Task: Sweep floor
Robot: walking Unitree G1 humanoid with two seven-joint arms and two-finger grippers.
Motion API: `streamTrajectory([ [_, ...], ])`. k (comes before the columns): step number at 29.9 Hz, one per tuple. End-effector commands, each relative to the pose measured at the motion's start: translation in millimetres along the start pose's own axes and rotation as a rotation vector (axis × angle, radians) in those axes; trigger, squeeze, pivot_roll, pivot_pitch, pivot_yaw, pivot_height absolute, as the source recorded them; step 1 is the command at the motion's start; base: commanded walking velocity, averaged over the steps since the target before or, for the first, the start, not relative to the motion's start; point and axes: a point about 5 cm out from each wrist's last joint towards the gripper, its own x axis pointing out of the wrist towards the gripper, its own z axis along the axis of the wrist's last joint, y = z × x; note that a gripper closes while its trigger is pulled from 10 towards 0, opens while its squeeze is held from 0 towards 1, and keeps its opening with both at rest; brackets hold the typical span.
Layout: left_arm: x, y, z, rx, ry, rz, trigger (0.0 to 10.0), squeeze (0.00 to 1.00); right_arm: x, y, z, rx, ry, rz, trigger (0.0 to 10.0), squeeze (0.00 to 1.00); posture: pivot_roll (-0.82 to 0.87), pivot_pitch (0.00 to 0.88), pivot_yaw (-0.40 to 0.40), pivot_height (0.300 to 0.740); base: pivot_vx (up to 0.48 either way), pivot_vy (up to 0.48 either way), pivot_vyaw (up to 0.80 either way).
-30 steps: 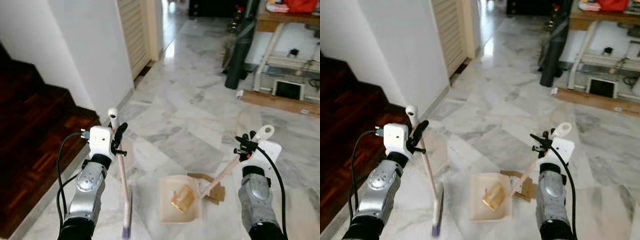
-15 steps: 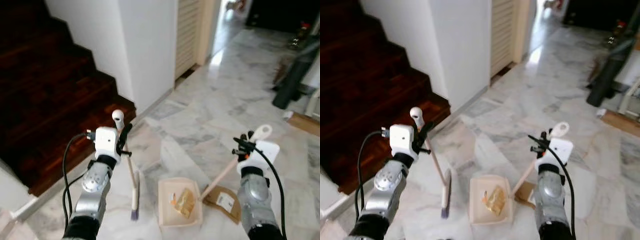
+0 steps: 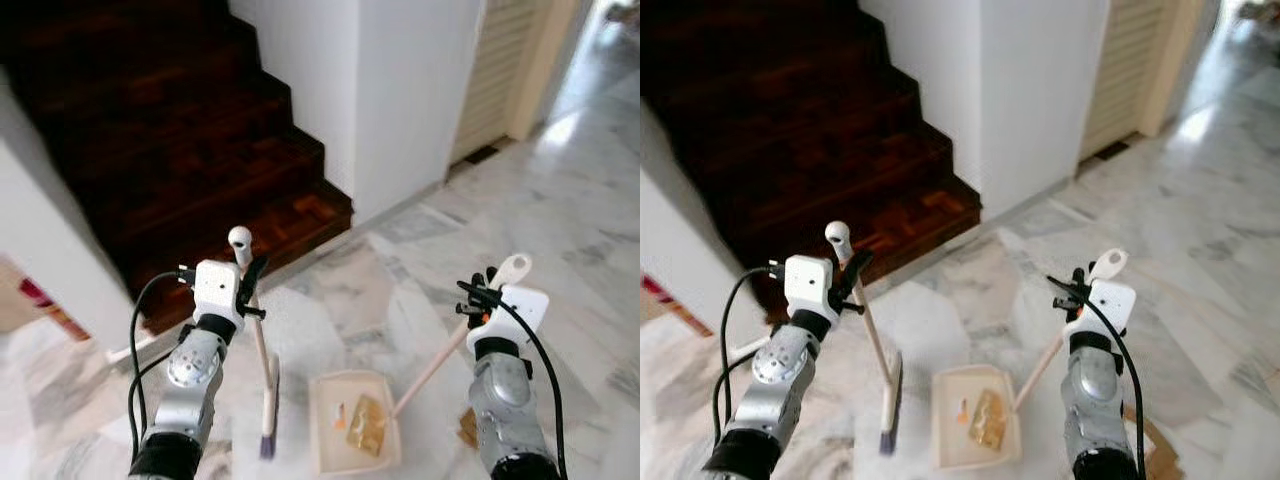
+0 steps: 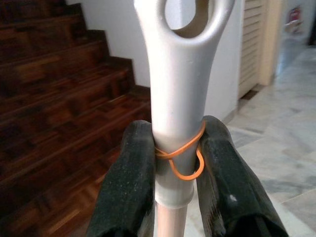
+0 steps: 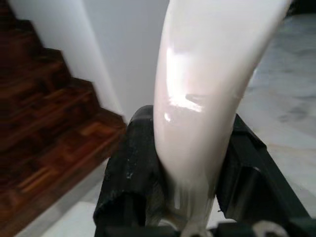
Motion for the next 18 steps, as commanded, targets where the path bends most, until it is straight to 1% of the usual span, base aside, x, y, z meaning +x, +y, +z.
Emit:
streamTrajectory([
  [1,4.8,6.3,9,0.029,-0.038,0.012,10.0,0.00,7.1,4.3,15,0.018,-0.057,0.009,10.0,0.00,0.00,0.000,0.054,0.740,0.000,0.000,0.79],
  [4,8.5,9.1,9,0.033,-0.037,0.036,10.0,0.00,11.0,5.6,16,0.012,-0.052,0.015,10.0,0.00,-0.01,0.000,0.036,0.740,0.000,0.000,0.80],
  [8,8.4,11.7,8,0.028,-0.035,0.056,10.0,0.00,12.7,4.2,20,0.009,-0.061,0.015,10.0,0.00,-0.03,0.000,0.034,0.740,0.000,0.000,0.80],
  [11,5.3,17.5,4,0.033,-0.014,0.069,10.0,0.00,12.8,2.6,23,0.009,-0.076,0.004,10.0,0.00,-0.06,0.000,0.048,0.740,0.000,0.000,0.80],
  [15,2.9,21.3,0,0.045,0.004,0.068,10.0,0.00,12.0,2.4,25,0.018,-0.084,-0.006,10.0,0.00,-0.09,0.000,0.071,0.740,0.000,0.000,0.77],
  [17,2.7,22.5,-1,0.048,0.008,0.071,10.0,0.00,12.0,3.0,24,0.018,-0.083,-0.005,10.0,0.00,-0.09,0.000,0.072,0.740,0.000,0.000,0.66],
  [18,2.7,23.4,-1,0.047,0.008,0.074,10.0,0.00,12.1,3.7,24,0.022,-0.080,-0.004,10.0,0.00,-0.09,0.000,0.076,0.740,0.000,0.000,0.00],
])
